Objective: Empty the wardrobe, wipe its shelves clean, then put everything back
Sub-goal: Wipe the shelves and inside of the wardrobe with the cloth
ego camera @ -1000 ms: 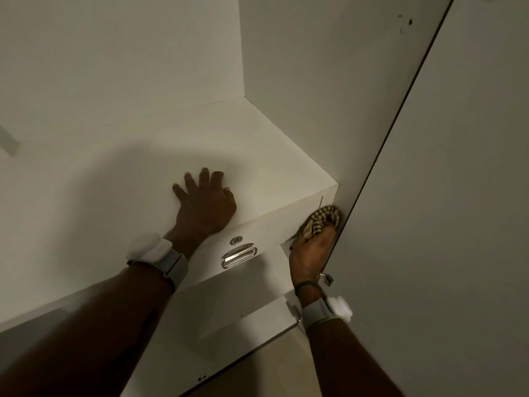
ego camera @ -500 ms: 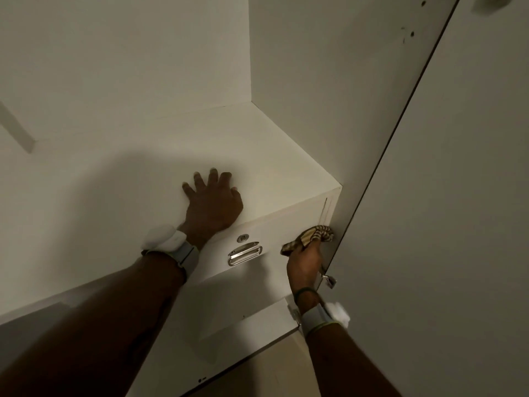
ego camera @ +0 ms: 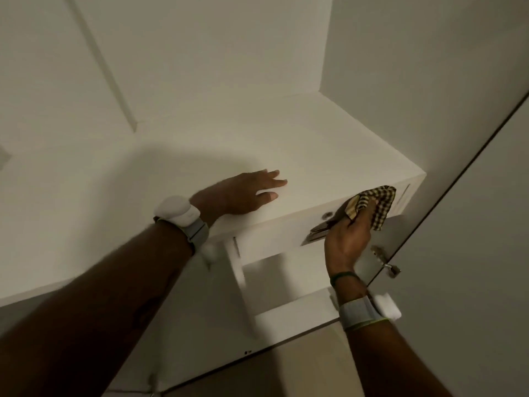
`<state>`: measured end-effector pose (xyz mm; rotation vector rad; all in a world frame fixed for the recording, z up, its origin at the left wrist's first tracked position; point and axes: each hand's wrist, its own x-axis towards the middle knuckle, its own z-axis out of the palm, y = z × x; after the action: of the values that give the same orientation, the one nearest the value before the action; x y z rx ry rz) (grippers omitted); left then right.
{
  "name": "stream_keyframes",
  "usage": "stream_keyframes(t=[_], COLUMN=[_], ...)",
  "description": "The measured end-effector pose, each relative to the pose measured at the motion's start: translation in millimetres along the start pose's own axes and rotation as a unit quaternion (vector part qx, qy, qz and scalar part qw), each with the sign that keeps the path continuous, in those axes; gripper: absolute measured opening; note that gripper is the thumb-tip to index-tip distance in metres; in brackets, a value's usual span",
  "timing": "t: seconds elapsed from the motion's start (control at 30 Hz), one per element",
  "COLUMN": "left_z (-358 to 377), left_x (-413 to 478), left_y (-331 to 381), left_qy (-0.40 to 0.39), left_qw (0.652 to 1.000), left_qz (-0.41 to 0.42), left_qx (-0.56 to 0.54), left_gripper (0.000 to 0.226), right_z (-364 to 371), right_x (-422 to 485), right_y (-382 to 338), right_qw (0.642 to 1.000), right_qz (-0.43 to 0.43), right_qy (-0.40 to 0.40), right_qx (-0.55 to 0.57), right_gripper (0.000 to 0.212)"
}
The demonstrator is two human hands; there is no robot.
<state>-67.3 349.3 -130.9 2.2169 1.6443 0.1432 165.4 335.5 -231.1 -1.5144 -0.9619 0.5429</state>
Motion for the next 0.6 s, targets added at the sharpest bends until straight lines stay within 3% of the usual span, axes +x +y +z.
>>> stream_keyframes(t=[0.17,0.33,0.6], left_z=[2.1,-3.4,26.7], left_x=[-12.2,-15.8,-42.4], left_y=[-7.2,-10.8,-19.3], left_qy=[-0.017,-0.064,0.036], left_qw=[0.999,0.997,0.996], left_qz=[0.024,0.04,0.073], left_qx=[0.012,0.027,0.042], left_gripper=[0.05,0.052,0.049], right_z=[19.2,37.6,63.6], right_x=[-96.3,-202.4,-222.4], right_y=[-15.1,-32.8,-24.2], right_qw=[0.995,0.976,0.978], right_qz=[-0.035,-0.116,-0.157], right_qy=[-0.092,-0.177,-0.112], right_qx=[-0.019,-0.047,-0.076], right_gripper=[0.069,0.067,0.058])
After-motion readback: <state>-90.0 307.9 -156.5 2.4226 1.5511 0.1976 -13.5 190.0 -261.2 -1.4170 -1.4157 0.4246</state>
